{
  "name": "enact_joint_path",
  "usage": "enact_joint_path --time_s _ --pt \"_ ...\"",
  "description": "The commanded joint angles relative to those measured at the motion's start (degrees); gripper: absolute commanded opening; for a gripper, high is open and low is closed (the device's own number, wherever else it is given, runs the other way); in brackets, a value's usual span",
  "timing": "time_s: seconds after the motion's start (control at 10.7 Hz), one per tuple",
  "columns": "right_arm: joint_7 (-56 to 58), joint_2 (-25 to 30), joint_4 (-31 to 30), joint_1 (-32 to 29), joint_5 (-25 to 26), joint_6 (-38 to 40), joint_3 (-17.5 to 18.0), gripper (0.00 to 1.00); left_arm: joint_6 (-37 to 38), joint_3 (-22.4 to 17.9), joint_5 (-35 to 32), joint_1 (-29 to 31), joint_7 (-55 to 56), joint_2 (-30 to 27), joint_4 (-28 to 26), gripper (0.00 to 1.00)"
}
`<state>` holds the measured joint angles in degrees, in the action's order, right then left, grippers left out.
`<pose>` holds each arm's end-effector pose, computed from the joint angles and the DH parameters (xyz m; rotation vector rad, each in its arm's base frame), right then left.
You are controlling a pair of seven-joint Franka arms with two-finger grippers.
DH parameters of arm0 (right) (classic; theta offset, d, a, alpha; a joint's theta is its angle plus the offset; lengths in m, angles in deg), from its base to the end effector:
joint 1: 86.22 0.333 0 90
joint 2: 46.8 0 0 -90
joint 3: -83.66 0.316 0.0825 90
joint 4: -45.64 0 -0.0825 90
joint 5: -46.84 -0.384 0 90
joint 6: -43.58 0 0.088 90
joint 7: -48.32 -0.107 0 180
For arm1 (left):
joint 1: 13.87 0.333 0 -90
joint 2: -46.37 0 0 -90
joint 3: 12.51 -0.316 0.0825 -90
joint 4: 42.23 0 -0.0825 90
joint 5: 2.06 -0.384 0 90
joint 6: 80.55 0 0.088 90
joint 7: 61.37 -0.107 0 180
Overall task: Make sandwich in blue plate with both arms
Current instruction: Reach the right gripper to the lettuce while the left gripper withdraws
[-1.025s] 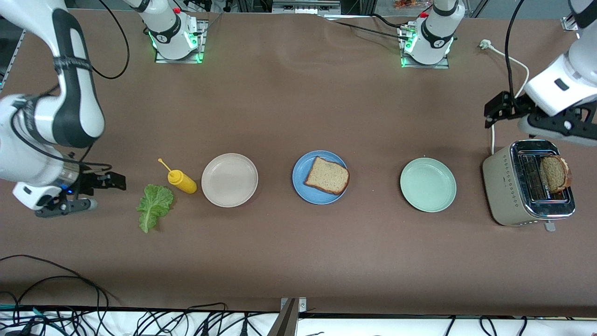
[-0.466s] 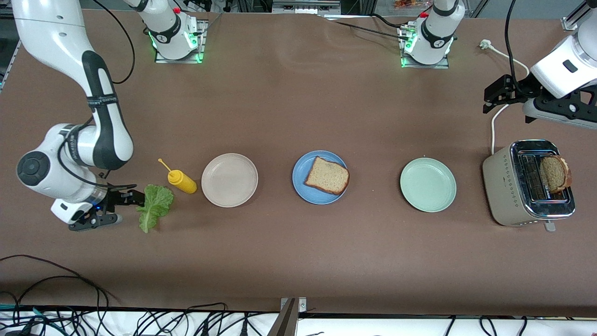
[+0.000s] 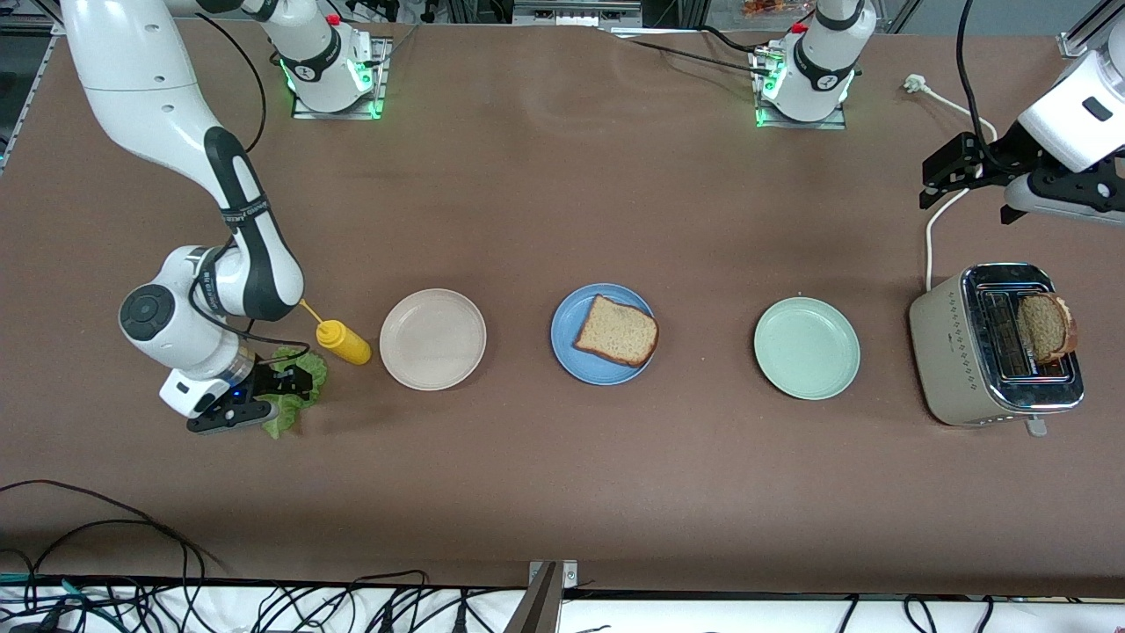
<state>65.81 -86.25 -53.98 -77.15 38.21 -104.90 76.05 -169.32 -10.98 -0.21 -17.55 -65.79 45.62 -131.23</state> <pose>0.6829 0.0239 0.2009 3.0903 0.3824 0.2691 0.5460 -0.0534 0.6381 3.0985 -0.2623 0.0138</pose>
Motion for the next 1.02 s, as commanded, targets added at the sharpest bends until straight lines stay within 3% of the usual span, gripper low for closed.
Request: enact_joint_path --time_s 0.0,0.09,0.19,0.37,0.47,0.56,0.93 --pt "2.81 0.69 -2.34 -0.19 -0.86 -2.86 0.23 1.0 0.62 0.05 1.4 0.16 0.73 -1.0 0.58 1.0" --pt "2.91 0.43 -2.34 -0.19 -0.78 -2.86 0.23 0.96 0.62 -0.12 1.4 0.08 0.73 -1.27 0.58 1.0" --pt "3.17 0.42 -2.34 -0.19 -0.69 -2.78 0.32 0.81 0.53 -0.12 1.4 0.08 0.99 -1.27 0.58 1.0" --pt "7.1 0.42 -2.34 -0.19 -0.78 -2.6 0.32 0.28 0.36 0.31 1.4 0.08 1.34 -1.27 0.58 1.0" --pt "7.48 0.42 -2.34 -0.28 -0.78 -2.51 0.32 0.08 0.27 0.32 1.4 0.08 2.13 -1.27 0.58 1.0" --pt "7.04 0.42 -2.34 -0.36 -0.86 -2.51 0.23 0.0 0.27 0.32 1.4 0.08 2.48 -1.27 0.58 1.0" --pt "8.7 0.86 -1.9 -0.28 -0.78 -1.29 0.23 0.0 0.35 1.11 1.4 -0.01 3.36 -2.5 0.58 1.0"
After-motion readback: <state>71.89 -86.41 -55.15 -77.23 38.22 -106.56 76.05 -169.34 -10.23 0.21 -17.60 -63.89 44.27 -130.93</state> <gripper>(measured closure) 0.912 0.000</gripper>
